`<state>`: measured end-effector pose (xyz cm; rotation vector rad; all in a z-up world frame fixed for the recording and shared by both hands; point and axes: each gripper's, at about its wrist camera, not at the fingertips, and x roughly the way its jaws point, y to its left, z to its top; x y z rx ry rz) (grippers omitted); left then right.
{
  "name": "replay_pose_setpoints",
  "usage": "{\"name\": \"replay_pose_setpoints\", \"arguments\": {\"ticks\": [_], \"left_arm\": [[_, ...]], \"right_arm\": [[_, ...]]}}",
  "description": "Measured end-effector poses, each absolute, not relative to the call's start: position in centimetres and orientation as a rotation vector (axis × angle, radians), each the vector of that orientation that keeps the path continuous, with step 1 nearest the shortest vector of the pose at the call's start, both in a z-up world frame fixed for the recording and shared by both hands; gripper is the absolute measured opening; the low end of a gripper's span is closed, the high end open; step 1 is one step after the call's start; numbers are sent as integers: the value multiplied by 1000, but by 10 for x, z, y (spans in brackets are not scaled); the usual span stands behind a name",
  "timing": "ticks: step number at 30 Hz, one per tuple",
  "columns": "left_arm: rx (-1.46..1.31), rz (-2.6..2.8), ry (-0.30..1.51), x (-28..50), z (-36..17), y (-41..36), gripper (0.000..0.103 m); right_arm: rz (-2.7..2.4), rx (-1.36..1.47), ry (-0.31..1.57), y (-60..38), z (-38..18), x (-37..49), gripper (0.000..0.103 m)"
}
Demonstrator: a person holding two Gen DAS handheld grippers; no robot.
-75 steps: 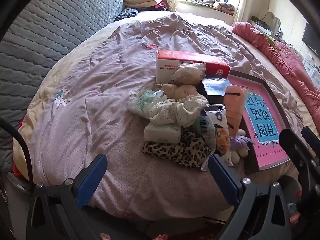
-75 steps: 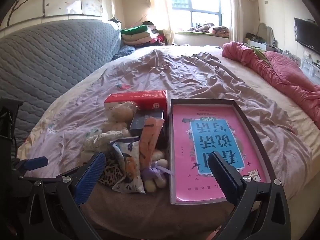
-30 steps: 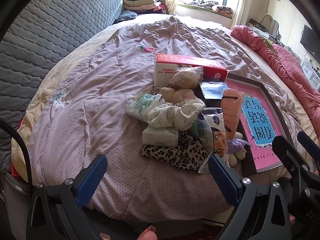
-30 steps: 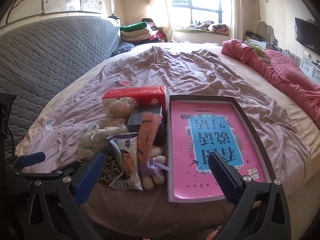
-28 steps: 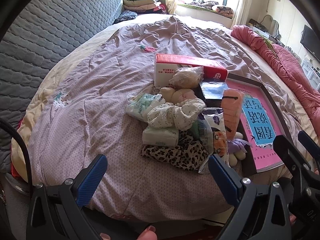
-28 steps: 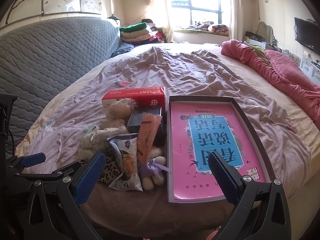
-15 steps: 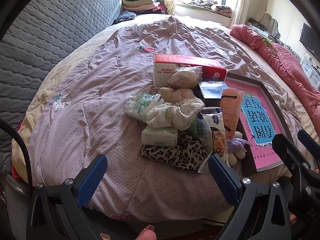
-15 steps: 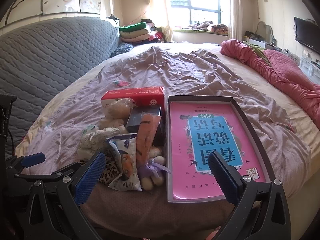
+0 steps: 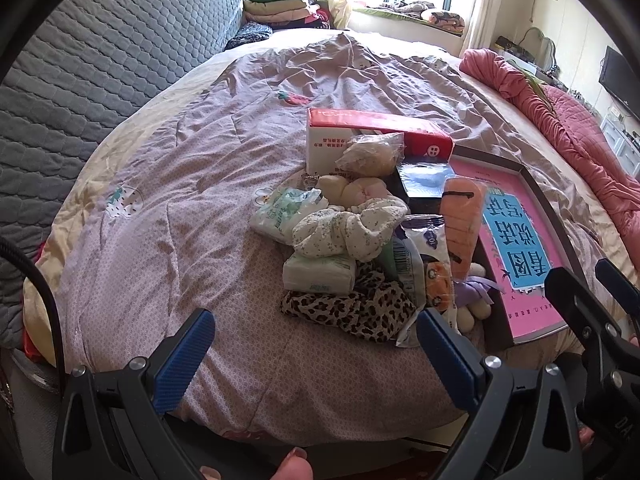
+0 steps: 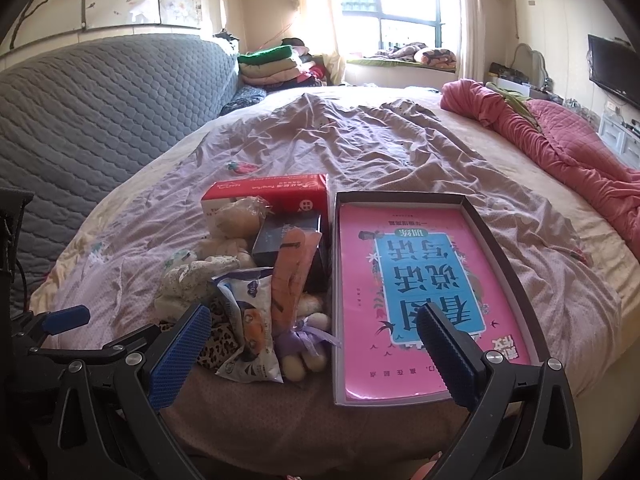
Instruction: Organize soft objects
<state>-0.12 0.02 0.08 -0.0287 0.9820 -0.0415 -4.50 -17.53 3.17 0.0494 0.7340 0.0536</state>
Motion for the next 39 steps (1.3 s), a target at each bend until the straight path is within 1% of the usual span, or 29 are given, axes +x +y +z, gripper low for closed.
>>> {"name": "replay_pose_setpoints", "arguments": {"ticks": [20,33,39], "left_arm": [[-42,-25,982,4,-8,6,101],[-160,-27,974,19,-15,35,101],[-150,-107,955,25,-14,22,101]], "right_arm": [[53,55,757,-178,23,-39,103],[52,62,781,-180,10,-22,103],[55,48,793,-185,3,-10,103]]}}
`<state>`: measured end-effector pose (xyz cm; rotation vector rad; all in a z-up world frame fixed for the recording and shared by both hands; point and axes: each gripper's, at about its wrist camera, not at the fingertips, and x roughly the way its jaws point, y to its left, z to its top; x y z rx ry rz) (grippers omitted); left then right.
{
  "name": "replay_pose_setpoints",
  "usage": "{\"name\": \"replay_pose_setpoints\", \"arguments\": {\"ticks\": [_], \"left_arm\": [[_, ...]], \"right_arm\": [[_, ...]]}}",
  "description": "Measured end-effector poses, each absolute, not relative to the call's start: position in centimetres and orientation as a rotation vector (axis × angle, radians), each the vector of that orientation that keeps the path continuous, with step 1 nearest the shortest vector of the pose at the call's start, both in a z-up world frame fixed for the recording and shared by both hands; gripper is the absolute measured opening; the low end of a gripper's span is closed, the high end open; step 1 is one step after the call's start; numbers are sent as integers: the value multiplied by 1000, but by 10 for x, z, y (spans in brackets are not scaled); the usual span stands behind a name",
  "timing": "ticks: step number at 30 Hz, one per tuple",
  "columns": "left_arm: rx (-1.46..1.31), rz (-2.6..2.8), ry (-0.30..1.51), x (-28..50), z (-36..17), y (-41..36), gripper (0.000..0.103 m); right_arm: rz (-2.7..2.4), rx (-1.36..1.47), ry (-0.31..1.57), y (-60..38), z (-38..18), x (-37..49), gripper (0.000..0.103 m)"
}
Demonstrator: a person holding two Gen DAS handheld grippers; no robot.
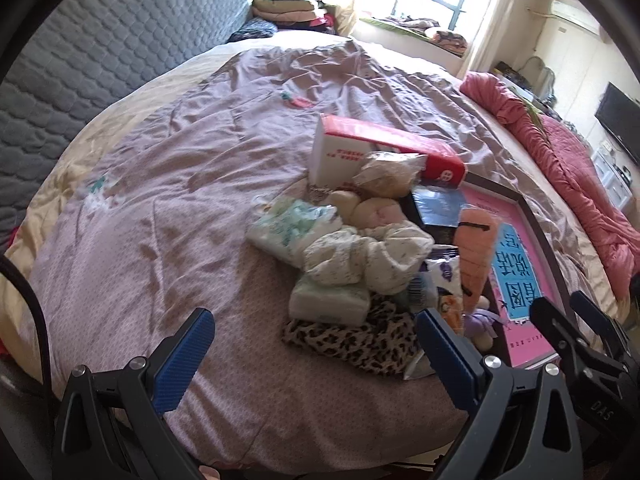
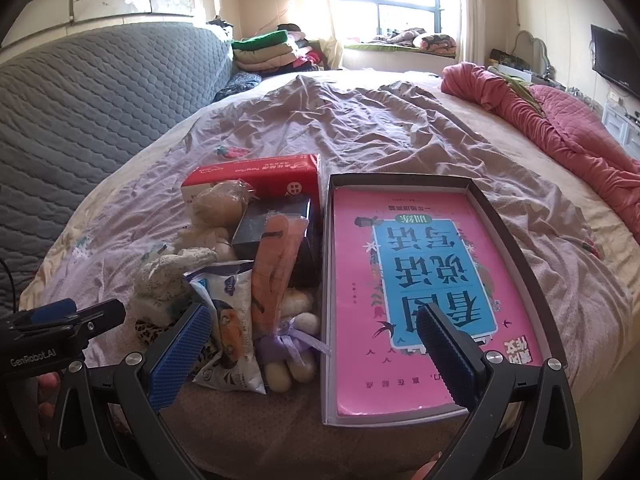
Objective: Organize soft objects
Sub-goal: 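Grasp the white floral scrunchie with left tool while right tool grasps orange packet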
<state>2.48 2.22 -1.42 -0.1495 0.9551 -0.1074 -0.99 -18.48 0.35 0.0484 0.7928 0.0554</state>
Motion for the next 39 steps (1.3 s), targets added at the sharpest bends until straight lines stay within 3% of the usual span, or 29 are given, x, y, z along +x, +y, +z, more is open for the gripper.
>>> {"name": "replay_pose_setpoints", "arguments": {"ticks": [8,14,18,21,26,28,31,39], "left_arm": [[-117,-191,953,52,-18,-1,97],[-91,-209,970,66,-27,-4,83],[-75,-237,972,73,-30,-4,64],[-82,-252,975,76,-32,-3,54],[-119,-281,983,79,-34,2,46],[-131,-292,987,81,-36,4,38],[-147,-296,1000,82,-38,5,30],[-164,-315,966,78,-32,5,12]], "right_arm": [[110,36,841,-193,-11,22,103],[152,83,890,-195,-23,45,98],[171,120,894,-193,-28,59,94],[182,149,894,-189,-30,66,84],[231,141,934,-176,-42,79,48],[232,140,933,-174,-45,81,46],[263,154,925,-171,-46,82,32],[287,174,898,-175,-43,80,22]]}}
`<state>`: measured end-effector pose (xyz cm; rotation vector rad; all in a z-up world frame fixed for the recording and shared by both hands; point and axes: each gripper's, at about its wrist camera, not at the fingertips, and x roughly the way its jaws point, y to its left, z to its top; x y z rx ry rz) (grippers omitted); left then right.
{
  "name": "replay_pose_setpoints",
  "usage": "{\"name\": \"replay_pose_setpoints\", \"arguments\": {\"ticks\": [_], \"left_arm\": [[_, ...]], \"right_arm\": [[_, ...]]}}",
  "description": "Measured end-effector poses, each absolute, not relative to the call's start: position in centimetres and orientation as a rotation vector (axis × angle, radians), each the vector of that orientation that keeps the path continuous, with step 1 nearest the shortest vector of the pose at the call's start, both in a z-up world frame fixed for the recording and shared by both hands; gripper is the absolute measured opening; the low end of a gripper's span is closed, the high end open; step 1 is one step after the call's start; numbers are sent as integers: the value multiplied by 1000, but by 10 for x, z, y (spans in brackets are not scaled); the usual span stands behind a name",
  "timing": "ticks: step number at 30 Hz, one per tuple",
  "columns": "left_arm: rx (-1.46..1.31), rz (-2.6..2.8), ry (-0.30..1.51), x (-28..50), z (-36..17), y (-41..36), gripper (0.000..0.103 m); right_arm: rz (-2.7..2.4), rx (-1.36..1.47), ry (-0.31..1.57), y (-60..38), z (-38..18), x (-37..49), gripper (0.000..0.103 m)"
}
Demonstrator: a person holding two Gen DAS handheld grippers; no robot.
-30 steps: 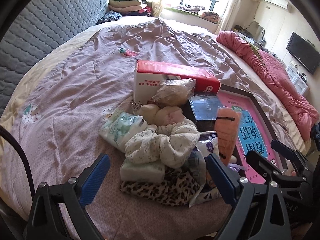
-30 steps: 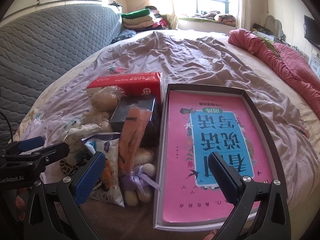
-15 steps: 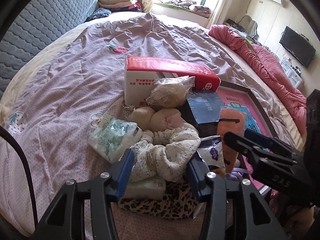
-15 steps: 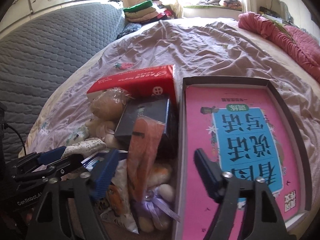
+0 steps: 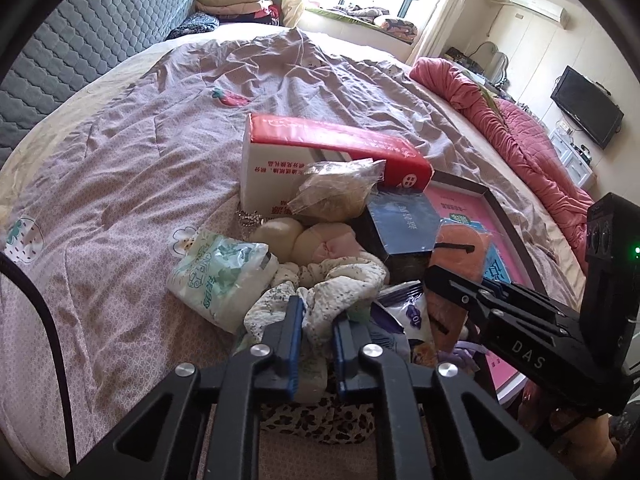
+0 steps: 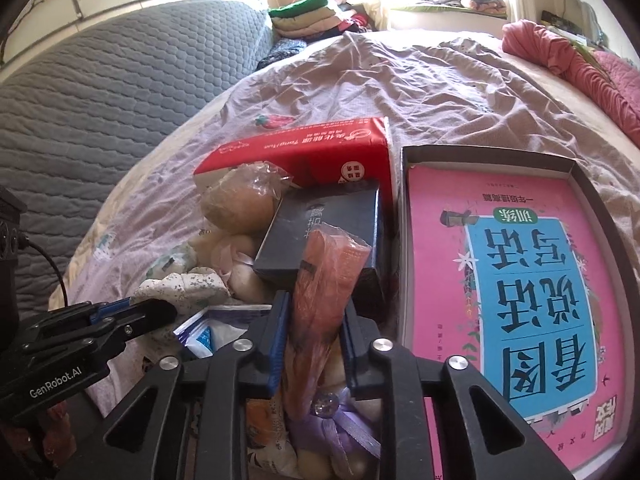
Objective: Organize soft objects
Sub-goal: 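Grasp the white floral scrunchie with left tool while right tool grasps orange packet, then carry the scrunchie with left tool while right tool carries orange packet over pink tray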
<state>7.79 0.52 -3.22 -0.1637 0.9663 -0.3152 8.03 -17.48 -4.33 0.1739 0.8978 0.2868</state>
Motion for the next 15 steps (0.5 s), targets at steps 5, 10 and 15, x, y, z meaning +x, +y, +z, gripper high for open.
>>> {"name": "replay_pose_setpoints", "arguments": {"ticks": [5,10,15], "left_arm": [[-183,-321,929,74,-22,7,10],[-184,-318,890,68,-9,6,10],[-183,-316,871,62,2,3,10]], "right_arm": [[281,191,837,-185,-29,75,18],[274,201,811,-194,-20,71,17],[276,216,787,-201,-11,65,16]]}}
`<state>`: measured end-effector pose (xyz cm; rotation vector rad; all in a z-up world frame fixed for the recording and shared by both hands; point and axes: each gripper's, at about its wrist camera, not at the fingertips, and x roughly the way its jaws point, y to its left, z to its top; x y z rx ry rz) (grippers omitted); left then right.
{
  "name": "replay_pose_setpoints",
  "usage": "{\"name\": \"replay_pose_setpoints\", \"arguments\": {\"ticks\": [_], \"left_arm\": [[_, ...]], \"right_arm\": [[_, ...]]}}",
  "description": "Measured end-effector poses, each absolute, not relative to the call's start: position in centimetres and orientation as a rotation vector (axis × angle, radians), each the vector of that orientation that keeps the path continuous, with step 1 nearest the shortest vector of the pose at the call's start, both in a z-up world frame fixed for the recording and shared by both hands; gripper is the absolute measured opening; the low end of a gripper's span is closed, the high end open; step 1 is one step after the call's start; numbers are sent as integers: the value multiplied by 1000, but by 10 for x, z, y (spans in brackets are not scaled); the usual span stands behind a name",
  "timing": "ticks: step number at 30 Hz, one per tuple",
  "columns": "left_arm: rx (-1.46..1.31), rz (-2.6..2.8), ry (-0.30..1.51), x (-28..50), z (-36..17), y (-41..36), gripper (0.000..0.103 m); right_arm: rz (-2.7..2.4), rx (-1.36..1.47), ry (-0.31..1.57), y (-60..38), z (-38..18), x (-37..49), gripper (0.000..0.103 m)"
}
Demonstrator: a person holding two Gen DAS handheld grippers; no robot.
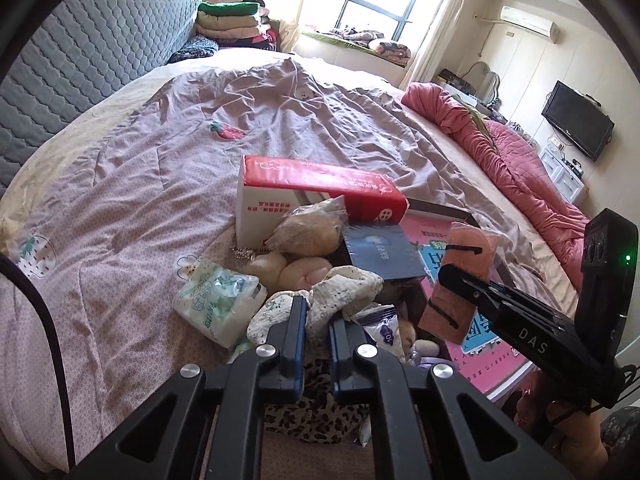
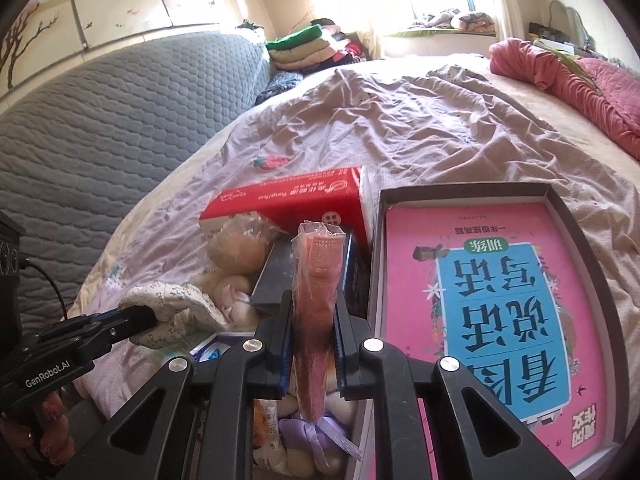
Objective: Organize soft objects
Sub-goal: 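Carry the scrunchie with left tool while right tool carries orange packet over pink tray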
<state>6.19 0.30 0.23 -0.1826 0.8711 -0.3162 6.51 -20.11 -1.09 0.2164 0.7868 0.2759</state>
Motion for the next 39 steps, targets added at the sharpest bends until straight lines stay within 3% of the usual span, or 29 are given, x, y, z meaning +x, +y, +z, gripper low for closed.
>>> {"name": "replay_pose_setpoints", "arguments": {"ticks": [21,39], "left_arm": [[-118,-397,782,39,60,-53,10],[-37,-537,842,29,45,-141,10]], "right_arm": [[190,266,652,-256,39,19,16],[60,397,670,-327,35,-12,16]]}}
